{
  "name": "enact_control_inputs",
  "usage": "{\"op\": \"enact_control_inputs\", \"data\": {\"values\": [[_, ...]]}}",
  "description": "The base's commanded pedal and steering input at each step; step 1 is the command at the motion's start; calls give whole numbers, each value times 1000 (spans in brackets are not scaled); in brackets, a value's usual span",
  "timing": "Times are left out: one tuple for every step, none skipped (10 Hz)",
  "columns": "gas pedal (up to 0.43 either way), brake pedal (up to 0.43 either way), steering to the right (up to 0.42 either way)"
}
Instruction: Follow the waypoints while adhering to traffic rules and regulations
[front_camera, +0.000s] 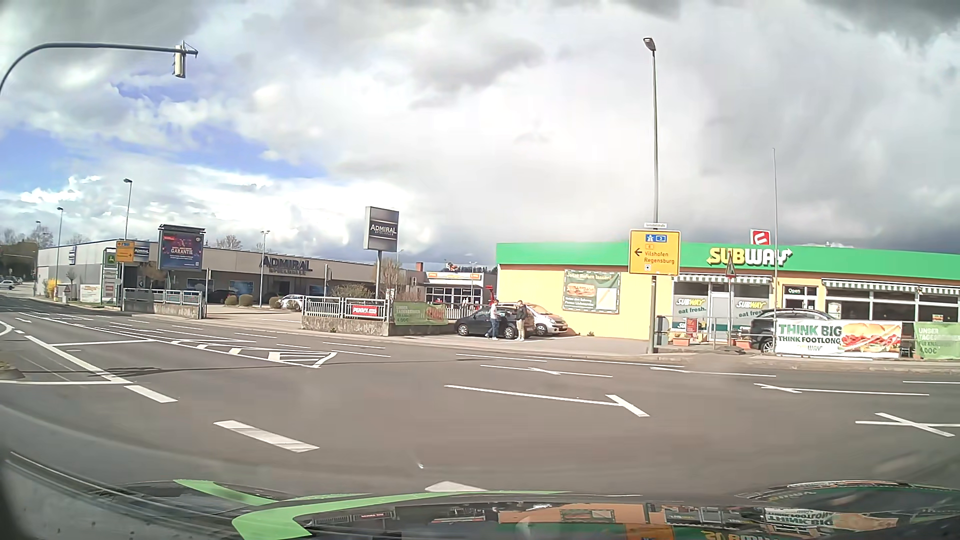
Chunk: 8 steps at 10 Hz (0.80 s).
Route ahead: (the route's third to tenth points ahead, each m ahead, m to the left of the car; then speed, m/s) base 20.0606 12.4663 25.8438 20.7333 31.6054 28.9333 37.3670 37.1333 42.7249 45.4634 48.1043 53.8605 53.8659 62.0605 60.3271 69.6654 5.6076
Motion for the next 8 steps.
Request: {"op": "enact_control_inputs", "data": {"values": [[240, 0, -13], [240, 0, -17], [228, 0, -25], [228, 0, -32], [228, 0, -36], [228, 0, -43], [228, 0, -55], [189, 0, -69]]}}
